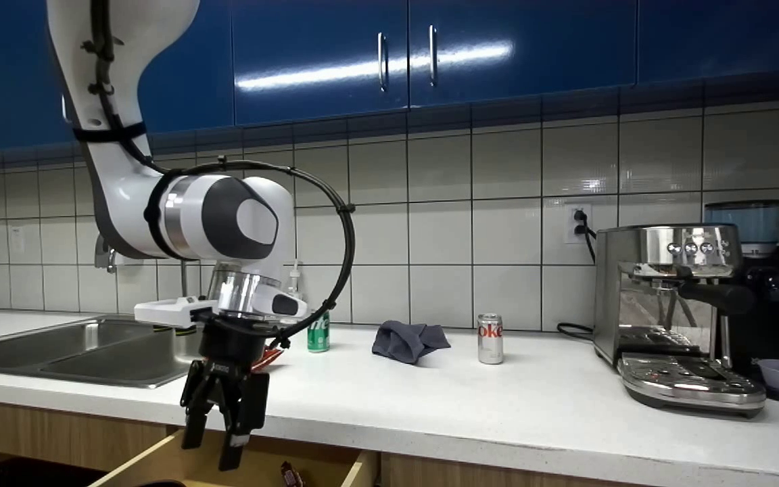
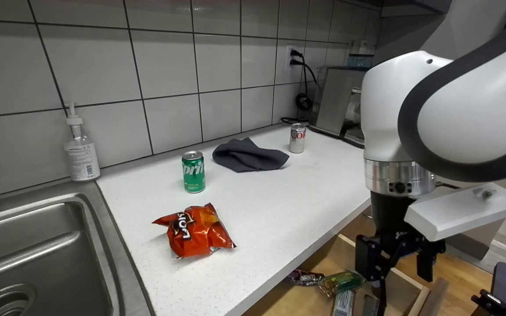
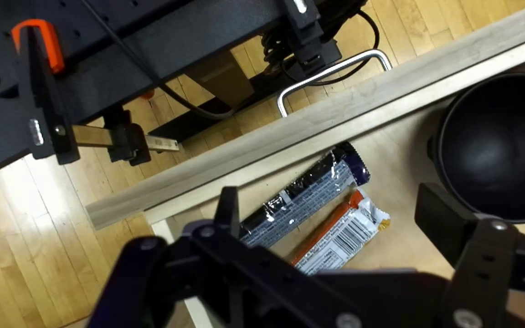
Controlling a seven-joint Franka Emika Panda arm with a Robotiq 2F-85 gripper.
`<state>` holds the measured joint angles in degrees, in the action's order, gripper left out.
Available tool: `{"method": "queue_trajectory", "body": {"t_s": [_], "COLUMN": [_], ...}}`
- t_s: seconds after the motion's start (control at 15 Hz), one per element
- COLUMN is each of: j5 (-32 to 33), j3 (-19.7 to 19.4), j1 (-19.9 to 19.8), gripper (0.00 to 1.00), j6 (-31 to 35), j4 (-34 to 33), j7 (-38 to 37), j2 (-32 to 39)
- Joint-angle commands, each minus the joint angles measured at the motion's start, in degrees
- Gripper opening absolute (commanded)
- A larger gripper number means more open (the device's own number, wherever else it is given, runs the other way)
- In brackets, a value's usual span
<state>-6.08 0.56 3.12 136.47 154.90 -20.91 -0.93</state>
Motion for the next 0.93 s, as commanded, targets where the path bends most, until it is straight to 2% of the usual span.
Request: {"method": "queue_trajectory", "body": {"t_s": [0.0, 0.27, 0.33, 0.87], "j5": [0.58, 1.12, 1.39, 1.45], "j3": [0.97, 1.57, 1.7, 2.54], "j1": [-0.21, -0.1, -0.1, 0.34], "gripper": [1.0, 1.0, 1.0, 1.0], "j6": [-0.42, -0.51, -1.28, 0.36], "j4": [4.18, 6.55, 4.22, 4.38], "j7": [1.03, 0.93, 0.71, 0.3], "j2": [-4.18, -4.38, -2.09, 0.74]}}
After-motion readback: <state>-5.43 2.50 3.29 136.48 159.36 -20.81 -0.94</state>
